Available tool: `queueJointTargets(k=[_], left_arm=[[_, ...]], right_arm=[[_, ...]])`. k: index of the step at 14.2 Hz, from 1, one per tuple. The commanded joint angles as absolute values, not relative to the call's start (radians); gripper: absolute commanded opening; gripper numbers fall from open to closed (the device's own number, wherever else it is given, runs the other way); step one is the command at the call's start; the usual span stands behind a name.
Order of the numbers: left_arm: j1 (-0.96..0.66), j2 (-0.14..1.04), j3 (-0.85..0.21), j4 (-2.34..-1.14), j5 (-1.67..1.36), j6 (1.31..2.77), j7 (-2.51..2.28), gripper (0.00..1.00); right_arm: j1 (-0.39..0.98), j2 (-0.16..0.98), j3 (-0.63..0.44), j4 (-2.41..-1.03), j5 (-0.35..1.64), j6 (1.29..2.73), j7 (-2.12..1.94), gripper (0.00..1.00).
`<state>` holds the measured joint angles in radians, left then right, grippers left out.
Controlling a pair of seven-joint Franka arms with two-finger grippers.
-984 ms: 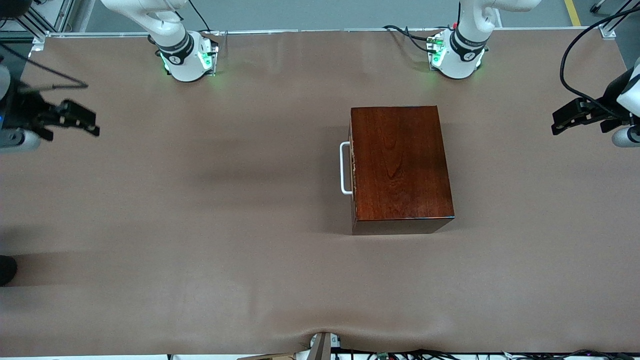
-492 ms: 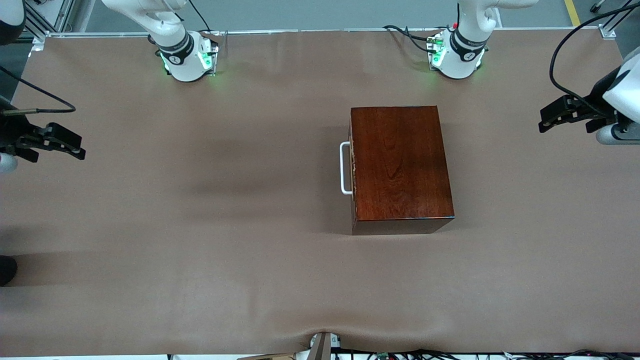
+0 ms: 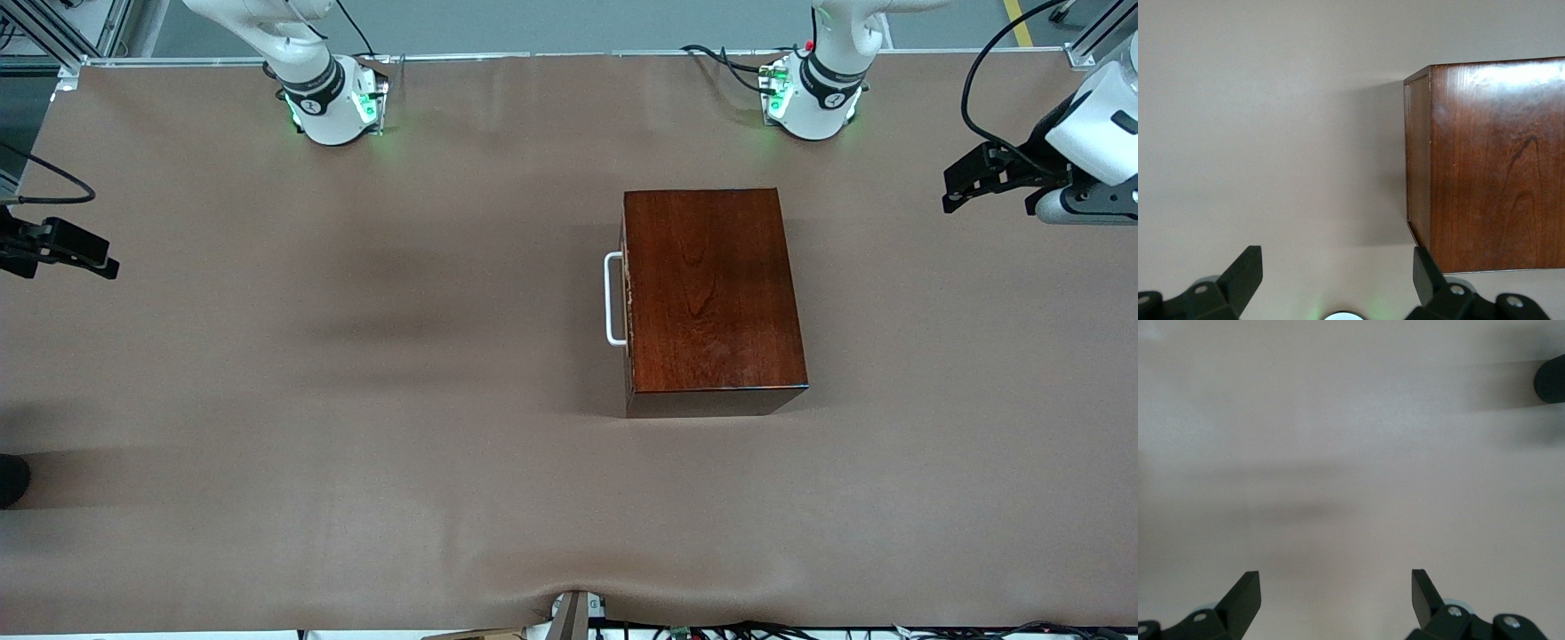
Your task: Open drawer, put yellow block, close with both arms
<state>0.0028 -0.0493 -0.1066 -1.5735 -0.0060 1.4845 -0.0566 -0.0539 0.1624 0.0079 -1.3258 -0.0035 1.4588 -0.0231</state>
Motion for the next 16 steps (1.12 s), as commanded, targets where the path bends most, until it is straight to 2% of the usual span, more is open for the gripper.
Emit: queueJointTargets(k=[1, 16], left_arm=[[0.015, -0.074, -0.117, -1.598, -0.008, 1.494, -0.038, 1.0], [-0.012, -0.029, -0.118, -1.519, 0.026, 1.493, -0.051, 1.0]], right_arm=[[-0.064, 0.152, 0.026, -1.296, -0.018, 1.444, -0.006, 1.0], [-0.086, 0.147, 0.026, -1.298, -0.011, 1.434, -0.015, 1.0]])
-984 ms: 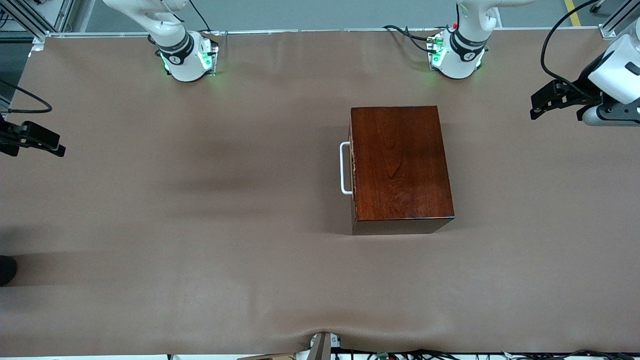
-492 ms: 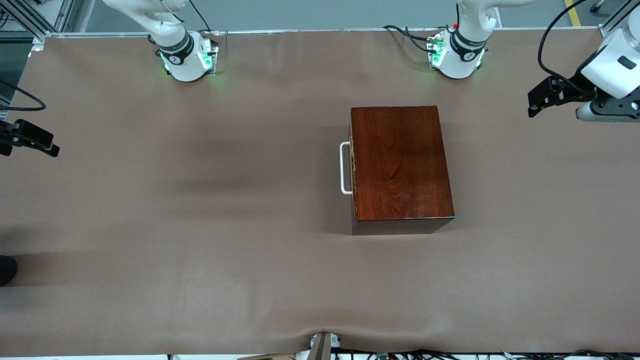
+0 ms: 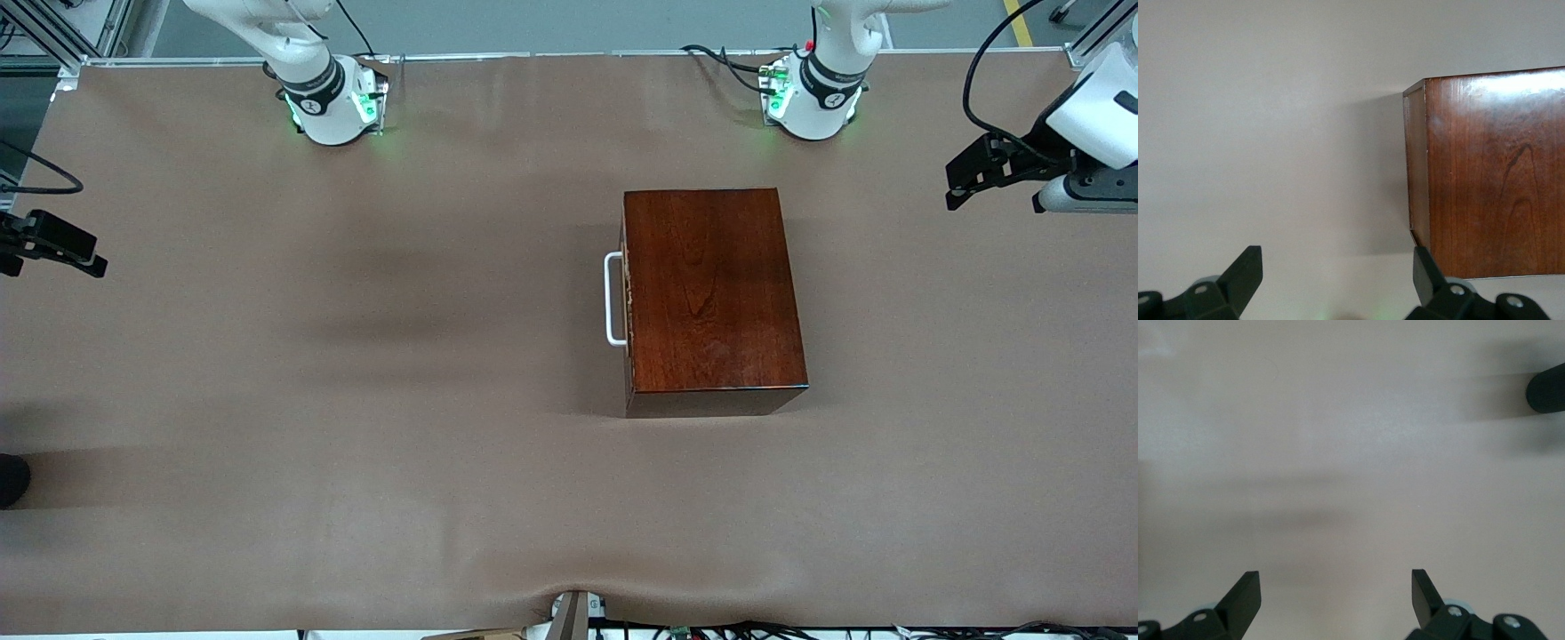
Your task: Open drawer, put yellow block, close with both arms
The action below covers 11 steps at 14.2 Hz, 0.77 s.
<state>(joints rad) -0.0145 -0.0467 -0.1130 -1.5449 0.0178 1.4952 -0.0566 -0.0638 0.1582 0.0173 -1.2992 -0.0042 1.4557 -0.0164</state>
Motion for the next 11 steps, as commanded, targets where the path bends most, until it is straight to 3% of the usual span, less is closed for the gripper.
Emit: queueJointTargets(k=[1, 11], left_arm=[[-0.012, -0.029, -0.117, -1.519, 0.026, 1.493, -0.052, 1.0], [-0.012, -0.031, -0.117, -1.519, 0.026, 1.473, -0.054, 1.0]], right_arm=[[-0.087, 0.15, 0.025, -1.295, -0.003, 1.433, -0.018, 1.0], [-0.087, 0.141, 0.028, -1.292, 0.005, 1.427, -0.017, 1.0]])
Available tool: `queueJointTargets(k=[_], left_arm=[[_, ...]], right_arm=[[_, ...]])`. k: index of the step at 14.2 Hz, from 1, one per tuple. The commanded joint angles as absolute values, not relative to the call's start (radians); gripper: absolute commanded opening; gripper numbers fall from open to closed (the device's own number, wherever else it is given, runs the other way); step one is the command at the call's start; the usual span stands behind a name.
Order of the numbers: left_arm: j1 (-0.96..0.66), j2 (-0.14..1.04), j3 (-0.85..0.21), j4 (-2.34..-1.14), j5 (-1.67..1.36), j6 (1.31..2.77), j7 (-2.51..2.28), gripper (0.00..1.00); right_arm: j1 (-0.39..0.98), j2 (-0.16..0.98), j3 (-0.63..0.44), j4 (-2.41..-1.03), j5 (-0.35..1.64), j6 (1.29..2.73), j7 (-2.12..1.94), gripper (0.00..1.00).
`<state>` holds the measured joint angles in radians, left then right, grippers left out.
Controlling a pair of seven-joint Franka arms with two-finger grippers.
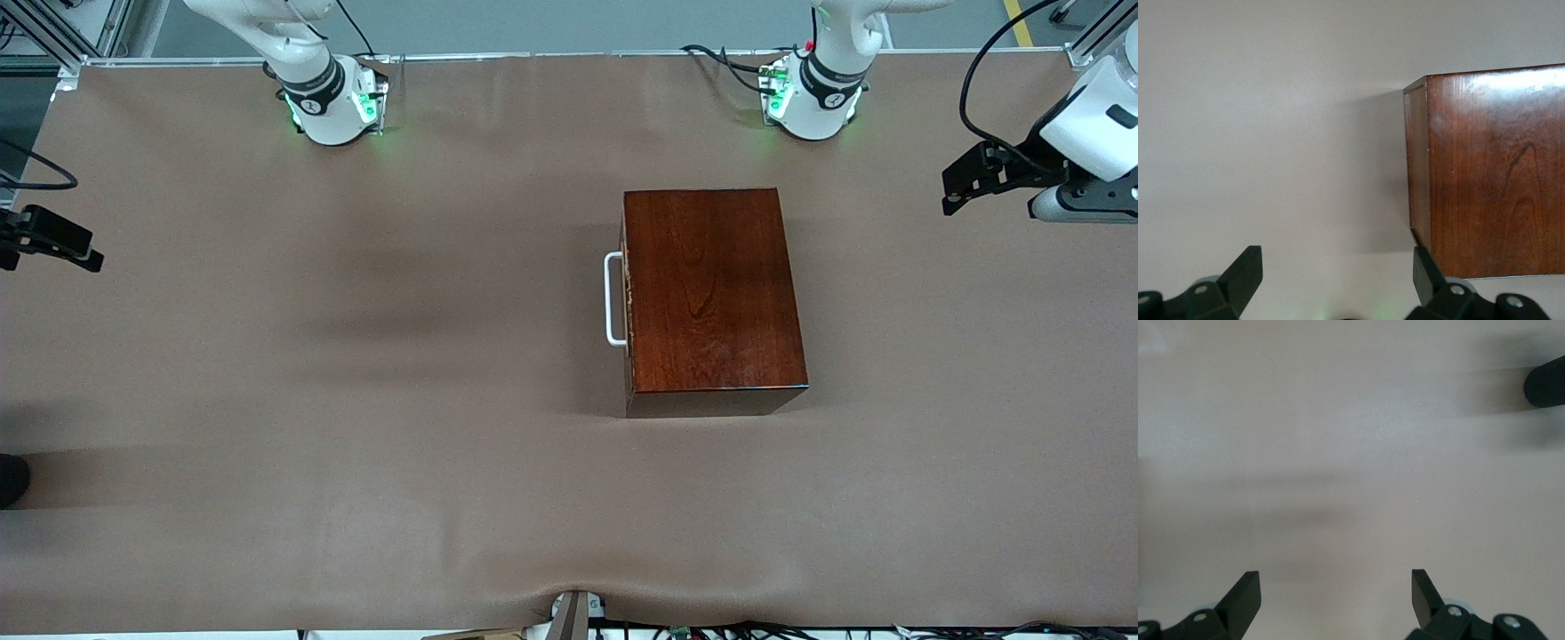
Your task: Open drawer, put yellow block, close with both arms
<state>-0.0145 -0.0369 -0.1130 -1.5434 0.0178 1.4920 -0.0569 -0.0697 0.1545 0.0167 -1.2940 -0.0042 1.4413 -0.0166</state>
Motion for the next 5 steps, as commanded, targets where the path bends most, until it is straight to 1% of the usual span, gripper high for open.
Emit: queueJointTargets(k=[1, 5], left_arm=[[-0.012, -0.031, -0.117, -1.519, 0.026, 1.47, -0.055, 1.0], [-0.011, -0.029, -0.117, -1.519, 0.026, 1.47, -0.055, 1.0]], right_arm=[[-0.086, 0.141, 0.034, -1.292, 0.006, 1.427, -0.017, 1.0], [-0.081, 0.123, 0.037, -1.292, -0.003, 1.43, -0.018, 1.0]])
